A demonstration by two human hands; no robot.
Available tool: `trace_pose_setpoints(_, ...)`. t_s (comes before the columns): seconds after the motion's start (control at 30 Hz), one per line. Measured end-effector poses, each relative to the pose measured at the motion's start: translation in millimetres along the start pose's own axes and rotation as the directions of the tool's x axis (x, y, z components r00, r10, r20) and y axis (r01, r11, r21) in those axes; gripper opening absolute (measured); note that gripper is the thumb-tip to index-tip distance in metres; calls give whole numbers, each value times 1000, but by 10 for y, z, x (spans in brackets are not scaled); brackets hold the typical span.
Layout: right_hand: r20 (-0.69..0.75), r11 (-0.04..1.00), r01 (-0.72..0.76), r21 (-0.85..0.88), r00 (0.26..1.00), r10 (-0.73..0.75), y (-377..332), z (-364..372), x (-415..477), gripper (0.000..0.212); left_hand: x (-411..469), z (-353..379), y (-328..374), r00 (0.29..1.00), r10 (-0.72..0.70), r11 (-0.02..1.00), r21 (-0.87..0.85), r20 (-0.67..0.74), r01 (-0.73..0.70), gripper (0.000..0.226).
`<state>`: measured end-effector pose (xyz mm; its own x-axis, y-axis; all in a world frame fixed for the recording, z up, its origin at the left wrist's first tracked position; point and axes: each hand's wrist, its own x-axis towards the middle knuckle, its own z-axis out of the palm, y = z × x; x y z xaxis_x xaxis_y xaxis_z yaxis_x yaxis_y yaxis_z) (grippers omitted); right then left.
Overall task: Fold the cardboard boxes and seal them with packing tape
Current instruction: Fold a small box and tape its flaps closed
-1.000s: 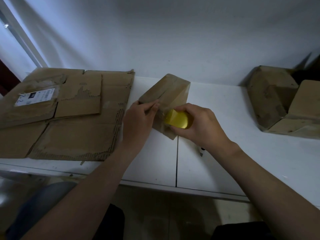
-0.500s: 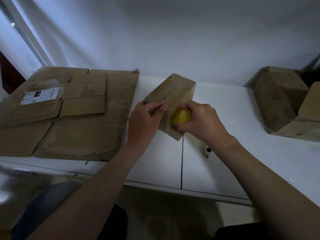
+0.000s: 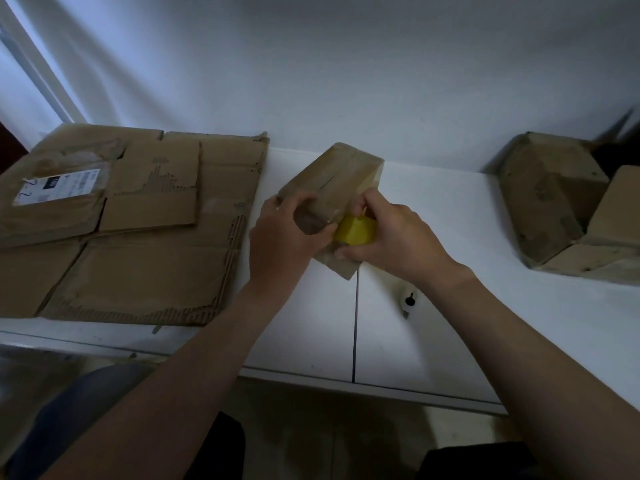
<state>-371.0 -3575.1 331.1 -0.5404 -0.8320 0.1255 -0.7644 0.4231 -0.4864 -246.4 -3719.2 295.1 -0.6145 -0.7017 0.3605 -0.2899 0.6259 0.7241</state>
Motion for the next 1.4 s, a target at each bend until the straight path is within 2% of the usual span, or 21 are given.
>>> trace_pose_setpoints(0.07, 38, 998, 1, -64, 999, 1, -17, -104, -7, 57, 72, -90, 15, 996, -91, 994, -66, 2, 91, 85)
trace_pose_setpoints(0.13, 17, 998, 13, -63, 1000, -12, -69, -190, -10, 54, 136, -195, 56, 988, -153, 985, -79, 24, 155, 100)
trace_pose_setpoints(0.3, -171, 979, 204, -3, 965, -201, -163, -371, 37, 48, 100, -444, 231, 996, -43, 999, -13, 74, 44, 97)
trace_pose_setpoints(0.33, -162, 972, 235, 2, 959, -232, -196, -415, 36, 55, 80, -500, 265, 996, -15, 1000, 1, 88, 16, 95)
trace_pose_setpoints(0.47, 7, 965, 261, -23, 965, -261, -329, -581, -11, 108, 33, -760, 481, 970, 126, 991, 15, 209, -132, 91)
trace_pose_setpoints(0.57, 75, 964, 267, 14, 961, -267, -448, -694, -53, 120, 9, -937, 620, 939, 228, 971, 12, 257, -239, 95)
trace_pose_setpoints(0.67, 53, 952, 307, 10, 950, -307, -535, -749, -130, 112, 4, -1032, 622, 928, 250, 968, -45, 277, -247, 100)
trace_pose_setpoints(0.77, -82, 949, 309, -69, 946, -314, -549, -773, -191, 96, 5, -1061, 638, 937, 243, 967, -140, 250, -214, 96)
trace_pose_setpoints(0.83, -191, 970, 235, -61, 951, -243, -499, -781, -213, 92, 2, -1100, 708, 962, 217, 969, -151, 162, -194, 77)
trace_pose_setpoints(0.9, -297, 987, 157, 37, 945, -139, -439, -770, -241, 86, -16, -1140, 778, 985, 163, 979, -131, 62, -154, 55)
trace_pose_setpoints(0.93, -340, 986, 133, 97, 936, -92, -410, -748, -253, 82, -41, -1158, 822, 988, 135, 984, -125, 78, -125, 51)
trace_pose_setpoints(1.0, -386, 973, 83, 214, 922, 6, -366, -680, -269, 74, -149, -1141, 894, 966, 104, 992, -98, 235, -83, 53)
trace_pose_setpoints(1.07, -378, 948, 17, 318, 919, 110, -308, -590, -278, 69, -294, -1055, 933, 925, 116, 993, -18, 362, -118, 56)
trace_pose_setpoints(1.17, -320, 919, -23, 393, 934, 161, -151, -404, -340, 65, -415, -909, 892, 917, 173, 965, 124, 360, -231, 55)
trace_pose_setpoints(1.23, -274, 909, -6, 417, 953, 132, -49, -303, -413, 66, -446, -846, 820, 913, 175, 965, 118, 369, -233, 52)
trace_pose_setpoints(1.3, -242, 922, 17, 387, 967, 84, 10, -268, -461, 67, -477, -816, 763, 903, 151, 977, 76, 403, -197, 52)
trace_pose_setpoints(1.4, -276, 985, 67, 162, 961, -20, 44, -252, -465, 69, -532, -783, 747, 885, 180, 968, 82, 430, -237, 52)
